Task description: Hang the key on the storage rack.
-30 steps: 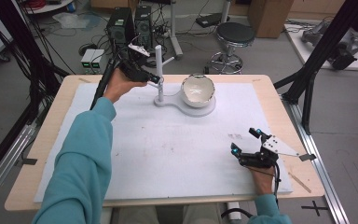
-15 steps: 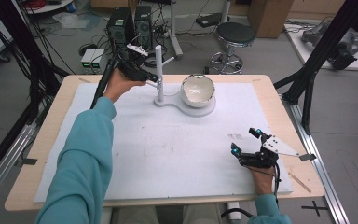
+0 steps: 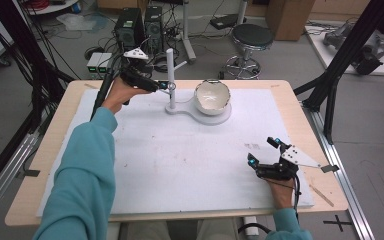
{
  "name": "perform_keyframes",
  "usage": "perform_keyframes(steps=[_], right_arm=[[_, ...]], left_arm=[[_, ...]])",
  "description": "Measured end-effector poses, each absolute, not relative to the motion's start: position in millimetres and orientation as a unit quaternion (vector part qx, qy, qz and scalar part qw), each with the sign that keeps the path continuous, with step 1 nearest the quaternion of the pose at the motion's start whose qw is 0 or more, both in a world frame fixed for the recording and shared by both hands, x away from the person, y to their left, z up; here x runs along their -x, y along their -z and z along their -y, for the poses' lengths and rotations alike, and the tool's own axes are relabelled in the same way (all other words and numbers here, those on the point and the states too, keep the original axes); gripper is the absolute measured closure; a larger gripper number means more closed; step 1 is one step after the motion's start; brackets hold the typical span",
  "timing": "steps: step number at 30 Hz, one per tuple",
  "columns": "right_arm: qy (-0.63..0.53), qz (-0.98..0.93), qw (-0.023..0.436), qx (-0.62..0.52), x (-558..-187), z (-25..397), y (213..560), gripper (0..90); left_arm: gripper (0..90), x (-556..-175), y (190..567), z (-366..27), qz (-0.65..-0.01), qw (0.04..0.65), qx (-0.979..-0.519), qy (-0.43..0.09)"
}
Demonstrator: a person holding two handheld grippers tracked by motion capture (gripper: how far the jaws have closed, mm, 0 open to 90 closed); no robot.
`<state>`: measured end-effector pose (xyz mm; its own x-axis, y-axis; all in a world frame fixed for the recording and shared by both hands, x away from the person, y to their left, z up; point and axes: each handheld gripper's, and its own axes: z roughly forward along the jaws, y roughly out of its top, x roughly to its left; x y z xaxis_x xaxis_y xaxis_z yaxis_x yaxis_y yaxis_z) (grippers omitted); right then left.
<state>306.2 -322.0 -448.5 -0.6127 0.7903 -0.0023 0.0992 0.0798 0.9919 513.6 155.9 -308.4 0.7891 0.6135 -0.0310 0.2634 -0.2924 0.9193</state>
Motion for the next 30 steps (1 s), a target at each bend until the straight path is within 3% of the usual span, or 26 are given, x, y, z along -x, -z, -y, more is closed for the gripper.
perform_keyframes(steps=[10,20,30], right_arm=[[-0.594,-0.674,0.290,-0.330,-306.2,322.2,448.6,1.7],[-0.593,-0.675,0.289,-0.331,-305.6,321.3,448.6,1.7],[-0.590,-0.676,0.302,-0.323,-304.2,320.4,448.8,1.7]], left_arm=[[1.7,-437.4,306.1,-212.8,-0.228,0.587,-0.747,-0.213],[1.7,-351.2,350.7,-273.9,-0.246,0.604,-0.718,-0.245],[1.7,-284.1,409.4,-284.2,-0.262,0.640,-0.671,-0.267]])
